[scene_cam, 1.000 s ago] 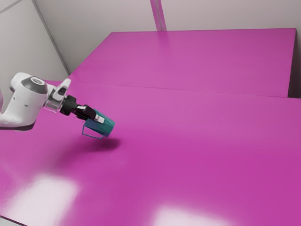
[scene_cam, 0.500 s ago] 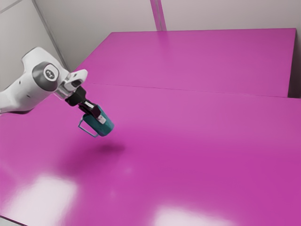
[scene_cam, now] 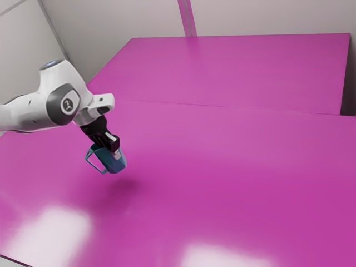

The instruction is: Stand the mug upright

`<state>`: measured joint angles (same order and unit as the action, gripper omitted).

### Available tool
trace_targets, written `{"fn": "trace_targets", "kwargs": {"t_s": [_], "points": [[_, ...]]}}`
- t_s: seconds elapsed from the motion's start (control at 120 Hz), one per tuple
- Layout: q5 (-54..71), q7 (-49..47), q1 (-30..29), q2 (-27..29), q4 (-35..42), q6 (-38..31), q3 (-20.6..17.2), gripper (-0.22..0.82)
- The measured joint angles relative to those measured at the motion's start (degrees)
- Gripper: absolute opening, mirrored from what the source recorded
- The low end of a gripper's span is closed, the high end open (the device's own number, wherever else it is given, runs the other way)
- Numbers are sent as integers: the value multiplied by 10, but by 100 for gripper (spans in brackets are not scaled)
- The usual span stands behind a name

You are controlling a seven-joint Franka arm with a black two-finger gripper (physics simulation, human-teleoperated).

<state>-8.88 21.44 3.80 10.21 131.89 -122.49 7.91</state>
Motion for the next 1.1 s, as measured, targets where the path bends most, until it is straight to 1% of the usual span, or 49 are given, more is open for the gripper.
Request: {"fn": "trace_targets", "kwargs": {"t_s": [0.275,0.542,0.808,1.1], "points": [[73,-109,19,-7,14,-28,-4,-15],[106,-196,30,-17,32,-52,-5,-15],[125,-260,34,-47,33,-62,-5,-15],[133,-306,36,-77,32,-79,-5,-15]]}}
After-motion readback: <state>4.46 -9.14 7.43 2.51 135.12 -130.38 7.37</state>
